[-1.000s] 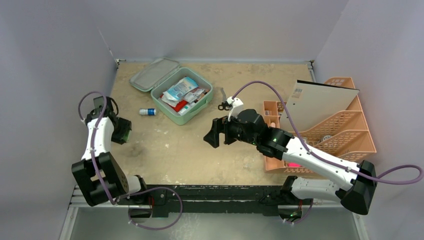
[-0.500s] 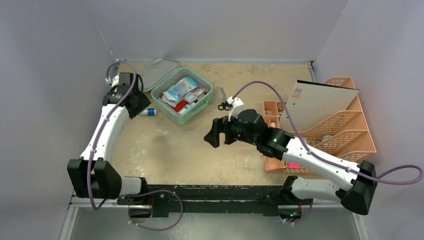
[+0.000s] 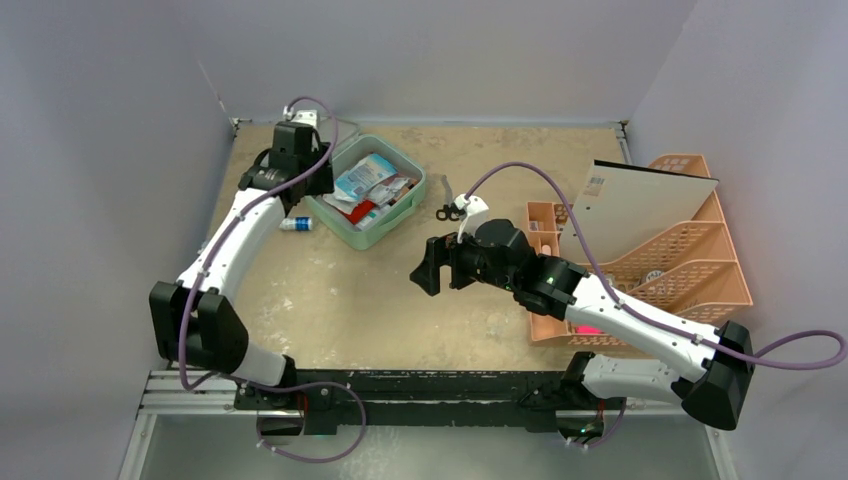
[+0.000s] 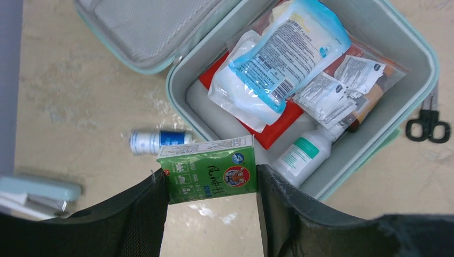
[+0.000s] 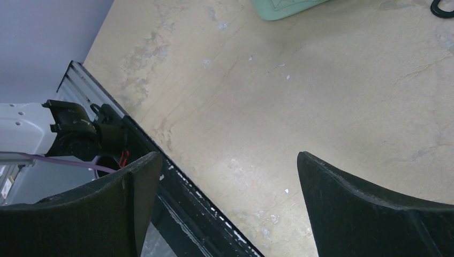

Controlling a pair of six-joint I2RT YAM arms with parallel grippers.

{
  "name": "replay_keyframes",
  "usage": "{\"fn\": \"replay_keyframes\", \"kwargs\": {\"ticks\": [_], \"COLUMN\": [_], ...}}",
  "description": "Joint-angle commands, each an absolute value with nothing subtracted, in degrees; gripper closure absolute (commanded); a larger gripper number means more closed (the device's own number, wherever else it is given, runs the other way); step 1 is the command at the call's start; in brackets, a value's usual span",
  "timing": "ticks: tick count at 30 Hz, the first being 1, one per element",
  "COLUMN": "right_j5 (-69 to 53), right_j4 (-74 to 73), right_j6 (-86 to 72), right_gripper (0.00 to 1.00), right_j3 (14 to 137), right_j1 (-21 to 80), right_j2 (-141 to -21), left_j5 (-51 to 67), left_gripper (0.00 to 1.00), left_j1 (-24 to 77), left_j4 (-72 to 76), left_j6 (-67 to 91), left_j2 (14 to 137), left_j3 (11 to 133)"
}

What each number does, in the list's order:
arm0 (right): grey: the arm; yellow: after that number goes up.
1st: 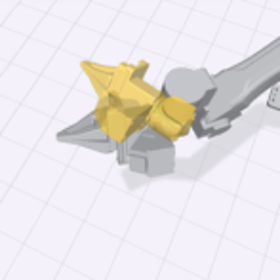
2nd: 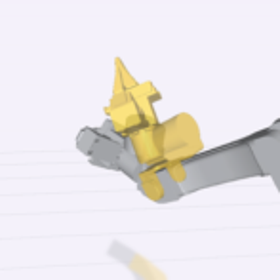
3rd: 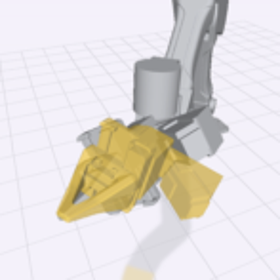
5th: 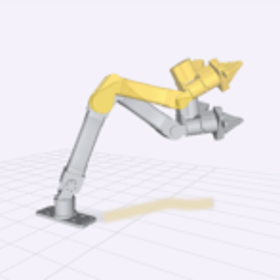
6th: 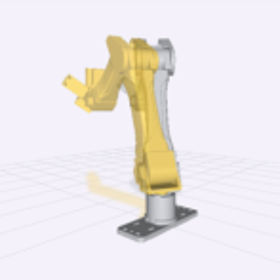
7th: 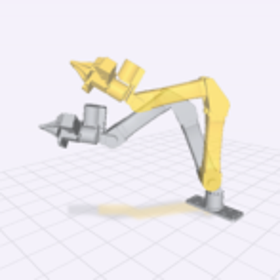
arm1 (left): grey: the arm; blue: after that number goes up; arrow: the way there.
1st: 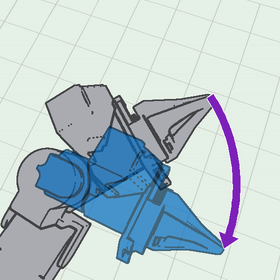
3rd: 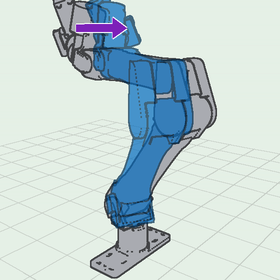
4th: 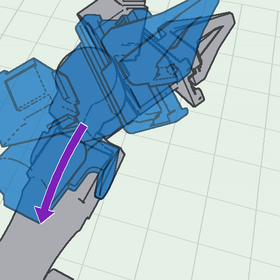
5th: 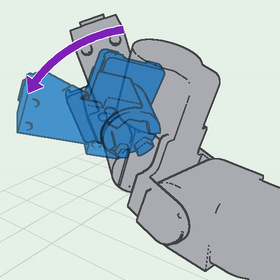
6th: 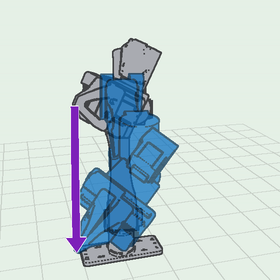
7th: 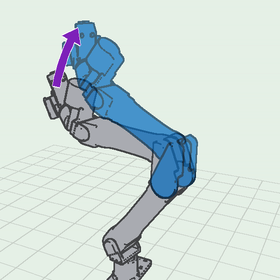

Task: Organize the medicine kit
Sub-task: Place the medical item at the medicine box.

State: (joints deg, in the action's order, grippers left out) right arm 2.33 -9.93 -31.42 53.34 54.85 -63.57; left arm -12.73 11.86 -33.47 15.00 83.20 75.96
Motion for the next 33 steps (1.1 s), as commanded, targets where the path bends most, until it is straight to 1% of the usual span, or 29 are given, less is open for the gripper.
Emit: {"fn": "replay_keyframes", "kwargs": {"ticks": [1, 5, 12, 17, 26, 33], "right_j5": [3.9, 4.3, 5.0, 5.7, 5.7, 6.3], "right_j4": [-9.5, -9.8, -10.4, -10.5, -10.8, -11.3], "right_j6": [-30.3, -30.2, -30.0, -30.0, -29.9, -29.5], "right_gripper": [0.01, 0.01, 0.01, 0.01, 0.01, 0.01], "right_j3": [54.2, 54.5, 55.3, 55.4, 56.3, 56.2], "right_j1": [55.1, 55.0, 55.1, 55.1, 55.1, 55.1], "right_j2": [-63.1, -63.7, -64.5, -65.0, -66.2, -65.4], "left_j5": [-8.4, -4.4, -2.5, -0.7, -5.5, -5.6], "left_gripper": [0.64, 0.64, 0.63, 0.62, 0.61, 0.61], "left_j1": [12.2, 12.2, 12.2, 12.2, 12.1, 12.1], "left_j4": [-27.1, -25.1, -24.2, -24.4, -24.9, -25.9], "left_j6": [3.1, -1.6, -10.7, -17.0, -25.5, -28.0], "left_j2": [87.1, 90.9, 97.6, 99.8, 102.1, 104.9], "left_j3": [78.9, 80.2, 82.6, 82.4, 81.1, 81.7]}}
